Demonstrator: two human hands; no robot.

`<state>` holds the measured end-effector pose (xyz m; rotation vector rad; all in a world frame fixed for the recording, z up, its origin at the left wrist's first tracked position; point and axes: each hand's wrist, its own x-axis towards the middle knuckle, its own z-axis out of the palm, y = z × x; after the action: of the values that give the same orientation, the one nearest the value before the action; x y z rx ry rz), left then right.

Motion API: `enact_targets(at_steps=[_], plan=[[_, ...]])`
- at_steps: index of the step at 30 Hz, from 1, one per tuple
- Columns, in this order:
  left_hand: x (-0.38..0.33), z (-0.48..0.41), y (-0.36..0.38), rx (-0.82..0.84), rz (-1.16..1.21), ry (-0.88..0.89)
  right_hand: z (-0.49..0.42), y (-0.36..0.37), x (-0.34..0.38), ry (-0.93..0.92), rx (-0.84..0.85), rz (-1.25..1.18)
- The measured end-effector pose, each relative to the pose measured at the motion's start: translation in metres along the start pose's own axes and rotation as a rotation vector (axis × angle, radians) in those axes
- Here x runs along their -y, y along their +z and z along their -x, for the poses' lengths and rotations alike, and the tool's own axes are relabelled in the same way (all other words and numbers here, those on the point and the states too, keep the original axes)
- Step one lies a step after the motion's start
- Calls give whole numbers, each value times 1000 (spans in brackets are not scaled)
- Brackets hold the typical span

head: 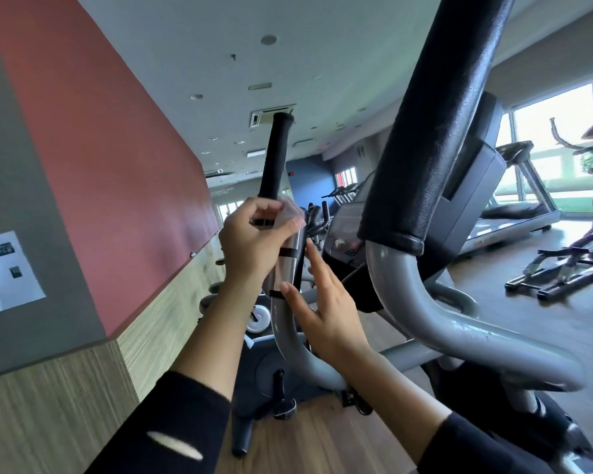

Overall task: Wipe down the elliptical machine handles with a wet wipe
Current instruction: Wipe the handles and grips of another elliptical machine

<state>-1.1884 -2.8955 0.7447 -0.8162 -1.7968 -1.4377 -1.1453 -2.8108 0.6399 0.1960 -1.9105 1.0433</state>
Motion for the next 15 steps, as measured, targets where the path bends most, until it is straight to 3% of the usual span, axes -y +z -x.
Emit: enact_targets(at_steps=[5, 15], plan=[[10, 1, -1, 41, 78, -21, 2, 3, -1, 15, -8, 34], [32, -14, -4, 232, 595, -260, -2, 17, -4, 42, -122, 13]])
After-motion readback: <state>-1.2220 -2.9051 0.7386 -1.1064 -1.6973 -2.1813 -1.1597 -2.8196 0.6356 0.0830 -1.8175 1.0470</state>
